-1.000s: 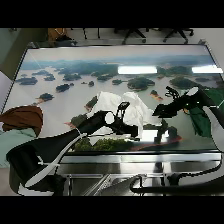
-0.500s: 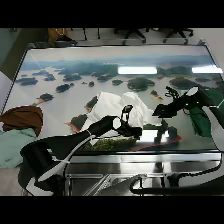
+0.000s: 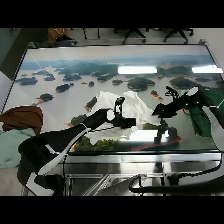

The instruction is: Fold the shirts.

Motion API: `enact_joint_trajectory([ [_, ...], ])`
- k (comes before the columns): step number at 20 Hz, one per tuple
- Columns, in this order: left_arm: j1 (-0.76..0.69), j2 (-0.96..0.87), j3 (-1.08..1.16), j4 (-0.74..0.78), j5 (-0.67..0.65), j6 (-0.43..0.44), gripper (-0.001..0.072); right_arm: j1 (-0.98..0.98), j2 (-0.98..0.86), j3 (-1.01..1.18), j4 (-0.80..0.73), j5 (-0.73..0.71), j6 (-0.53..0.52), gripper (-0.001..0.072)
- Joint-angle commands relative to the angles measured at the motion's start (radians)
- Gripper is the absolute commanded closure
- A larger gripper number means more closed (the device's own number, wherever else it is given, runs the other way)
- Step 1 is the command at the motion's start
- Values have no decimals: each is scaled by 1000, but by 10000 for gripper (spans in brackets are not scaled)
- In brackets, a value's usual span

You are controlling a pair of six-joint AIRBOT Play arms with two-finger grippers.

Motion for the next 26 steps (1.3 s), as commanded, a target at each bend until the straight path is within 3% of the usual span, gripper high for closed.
enact_joint_trajectory([
  [1,20,0,2,26,3,5,689,1,0,1,2,-2,0,158],
  [2,19,0,2,41,4,4,689,1,0,0,2,-1,0,203],
  [4,19,0,3,50,11,5,690,1,0,0,18,2,0,592],
  [5,24,5,11,50,7,18,692,1,0,1,24,4,-6,690],
  [8,58,100,52,51,-28,109,692,-2,13,1,39,8,-24,691],
  [11,154,280,148,68,-155,189,693,-6,93,39,47,10,-27,692],
  [16,344,613,367,153,-334,189,692,-91,384,328,87,-41,-26,691],
  [21,494,840,584,154,-373,216,692,-138,686,539,113,-302,-16,691],
  [26,770,994,711,154,-495,216,692,-138,785,698,87,-369,-26,691],
])
